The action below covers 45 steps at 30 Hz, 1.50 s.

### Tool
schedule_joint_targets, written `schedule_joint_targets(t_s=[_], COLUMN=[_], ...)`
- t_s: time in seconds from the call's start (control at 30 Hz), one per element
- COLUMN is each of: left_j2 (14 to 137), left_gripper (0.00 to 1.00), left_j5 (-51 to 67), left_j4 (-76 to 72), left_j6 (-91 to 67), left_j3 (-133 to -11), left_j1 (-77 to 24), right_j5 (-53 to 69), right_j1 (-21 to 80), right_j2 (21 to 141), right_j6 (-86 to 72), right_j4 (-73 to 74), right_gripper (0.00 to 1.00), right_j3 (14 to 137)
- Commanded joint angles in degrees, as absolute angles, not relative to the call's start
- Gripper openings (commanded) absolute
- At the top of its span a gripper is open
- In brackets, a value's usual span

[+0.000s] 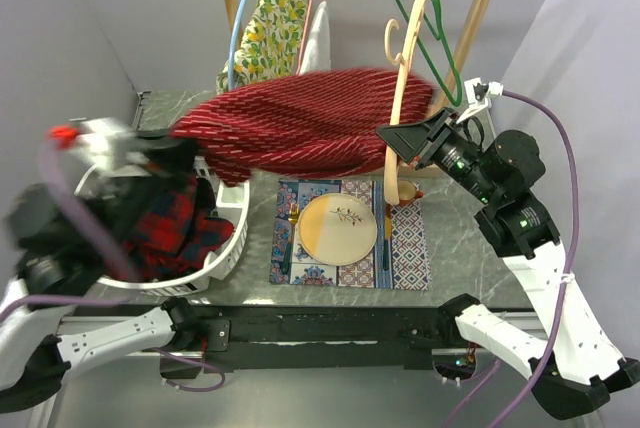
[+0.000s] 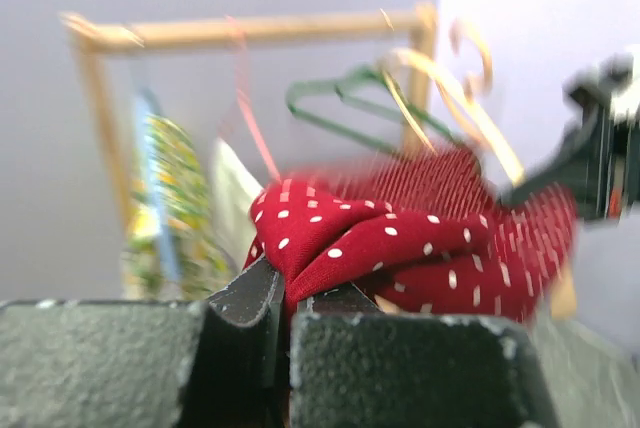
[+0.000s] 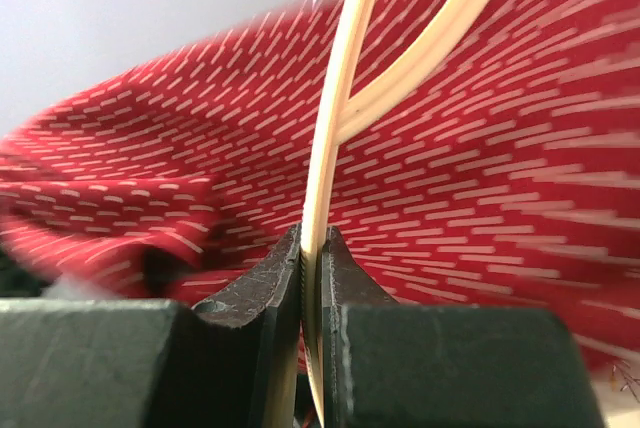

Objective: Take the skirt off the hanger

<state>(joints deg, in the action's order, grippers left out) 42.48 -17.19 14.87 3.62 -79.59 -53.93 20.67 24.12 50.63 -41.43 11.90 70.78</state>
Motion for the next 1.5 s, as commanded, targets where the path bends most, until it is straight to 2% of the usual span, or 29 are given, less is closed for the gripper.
schedule_joint_targets(t_s=[0.0, 0.1, 0.27, 0.53, 0.6, 0.7, 0.73, 0.77, 0.8, 0.83, 0.87, 0.97, 1.17, 1.2, 1.23, 1.27, 1.37, 1.4, 1.47], left_j2=[38.8, 37.4, 33.9, 35.7, 36.9, 37.1, 37.4, 38.1, 40.1, 41.4, 42.6, 47.0, 50.4, 50.8, 51.2, 51.7, 56.2, 59.6, 62.2], left_gripper=[0.01, 0.01, 0.01, 0.01, 0.01, 0.01, 0.01, 0.01, 0.01, 0.01, 0.01, 0.01, 0.02, 0.06, 0.31, 0.41, 0.57, 0.6, 0.68], left_j5=[-25.4, -28.1, -36.4, -59.7, -62.4, -60.6, -60.5, -59.1, -55.3, -55.2, -56.4, -65.2, -64.6, -63.6, -61.5, -56.6, -47.3, -48.6, -53.3], left_j4=[18.1, 19.7, 15.5, -9.7, -11.4, -12.6, -12.0, -4.1, 1.7, 4.7, 8.8, 8.7, 17.5, 19.3, 24.1, 25.0, 31.1, 34.4, 44.0], left_j6=[6.2, 7.6, 11.5, 27.3, 24.5, 15.3, 10.6, 4.9, -7.3, -11.9, -15.8, -19.3, -27.8, -33.2, -37.2, -40.5, -52.2, -58.5, -61.3], left_j3=[-88.3, -91.0, -86.1, -60.9, -57.7, -50.8, -49.4, -48.8, -49.1, -49.0, -48.8, -46.1, -47.5, -47.3, -47.0, -46.0, -39.3, -40.4, -46.9], left_j1=[-54.0, -54.1, -54.1, -54.0, -52.7, -42.8, -34.4, -29.5, -24.7, -16.5, -13.4, -6.3, -2.1, -2.1, -2.1, -1.9, 1.6, 2.3, 2.3], right_j5=[17.7, 17.8, 18.5, 20.3, 20.6, 21.2, 21.0, 21.0, 21.1, 21.5, 22.2, 20.9, 19.0, 18.9, 18.8, 18.7, 18.2, 18.4, 19.4], right_j1=[24.1, 24.1, 24.0, 24.2, 24.2, 24.1, 24.1, 24.2, 24.2, 24.1, 24.2, 24.2, 24.1, 24.1, 24.1, 24.1, 24.1, 24.1, 24.2], right_j2=[50.6, 49.9, 50.3, 48.3, 48.0, 47.2, 47.0, 46.9, 47.1, 47.4, 47.6, 46.5, 47.6, 47.9, 47.9, 48.0, 49.3, 49.8, 51.3], right_j6=[-38.1, -38.0, -38.0, -39.3, -39.4, -39.2, -39.6, -39.9, -39.9, -39.6, -39.2, -38.1, -37.2, -37.4, -37.8, -37.8, -38.1, -37.6, -36.3], right_j4=[9.8, 9.1, 8.9, 6.5, 6.3, 6.3, 5.7, 5.5, 5.6, 6.8, 7.4, 7.6, 8.7, 8.8, 8.4, 8.0, 8.3, 8.9, 11.1], right_gripper=[0.0, 0.0, 0.0, 0.0, 0.0, 0.0, 0.0, 0.0, 0.0, 0.0, 0.0, 0.0, 0.0, 0.0, 0.0, 0.0, 0.0, 0.0, 0.0], right_j3=[71.7, 71.2, 71.6, 70.1, 69.7, 69.0, 68.2, 67.9, 68.1, 69.2, 69.8, 70.0, 70.9, 70.8, 70.1, 69.7, 69.6, 71.2, 72.8])
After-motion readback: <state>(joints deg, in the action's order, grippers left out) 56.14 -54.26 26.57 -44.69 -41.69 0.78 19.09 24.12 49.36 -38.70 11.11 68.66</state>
